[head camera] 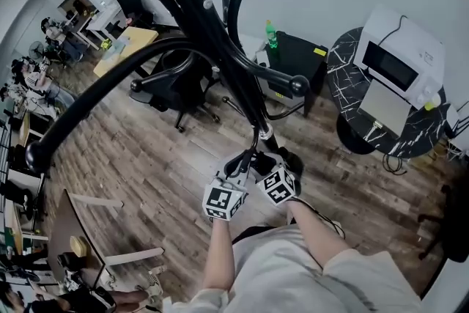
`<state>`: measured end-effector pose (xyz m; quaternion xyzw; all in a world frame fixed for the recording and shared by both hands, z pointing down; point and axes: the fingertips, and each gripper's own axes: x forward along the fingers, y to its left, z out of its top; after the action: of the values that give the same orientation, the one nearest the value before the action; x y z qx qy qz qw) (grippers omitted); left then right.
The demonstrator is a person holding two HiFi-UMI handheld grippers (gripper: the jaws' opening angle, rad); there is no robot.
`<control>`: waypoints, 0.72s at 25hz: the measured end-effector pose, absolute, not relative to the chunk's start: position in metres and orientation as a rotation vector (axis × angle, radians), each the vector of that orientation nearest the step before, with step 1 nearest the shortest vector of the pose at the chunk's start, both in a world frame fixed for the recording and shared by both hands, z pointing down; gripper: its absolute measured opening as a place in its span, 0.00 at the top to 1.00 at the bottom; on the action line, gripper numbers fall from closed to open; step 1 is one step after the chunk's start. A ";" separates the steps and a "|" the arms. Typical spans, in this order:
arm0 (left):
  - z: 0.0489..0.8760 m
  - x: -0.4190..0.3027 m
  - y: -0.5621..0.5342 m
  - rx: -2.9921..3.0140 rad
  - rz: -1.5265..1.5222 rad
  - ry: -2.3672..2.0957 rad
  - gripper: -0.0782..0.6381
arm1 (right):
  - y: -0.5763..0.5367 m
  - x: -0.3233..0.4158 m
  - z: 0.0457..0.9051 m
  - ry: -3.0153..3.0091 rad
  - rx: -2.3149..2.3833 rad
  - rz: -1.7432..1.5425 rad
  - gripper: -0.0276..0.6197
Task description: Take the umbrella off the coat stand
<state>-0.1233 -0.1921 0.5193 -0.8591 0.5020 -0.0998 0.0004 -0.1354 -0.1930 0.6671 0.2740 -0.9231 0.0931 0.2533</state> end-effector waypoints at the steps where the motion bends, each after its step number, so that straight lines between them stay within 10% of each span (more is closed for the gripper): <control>1: 0.519 -0.124 -0.191 -2.699 -0.305 1.580 0.86 | -0.192 -0.134 0.666 -2.510 0.748 0.253 0.60; 18: 0.514 -0.131 -0.177 -2.677 -0.245 1.636 0.86 | -0.179 -0.131 0.647 -2.531 0.761 0.245 0.60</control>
<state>-0.1309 -0.1773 0.5137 -0.8507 0.5198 -0.0779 -0.0026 -0.1314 -0.1791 0.6470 0.2782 -0.9254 0.0898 0.2414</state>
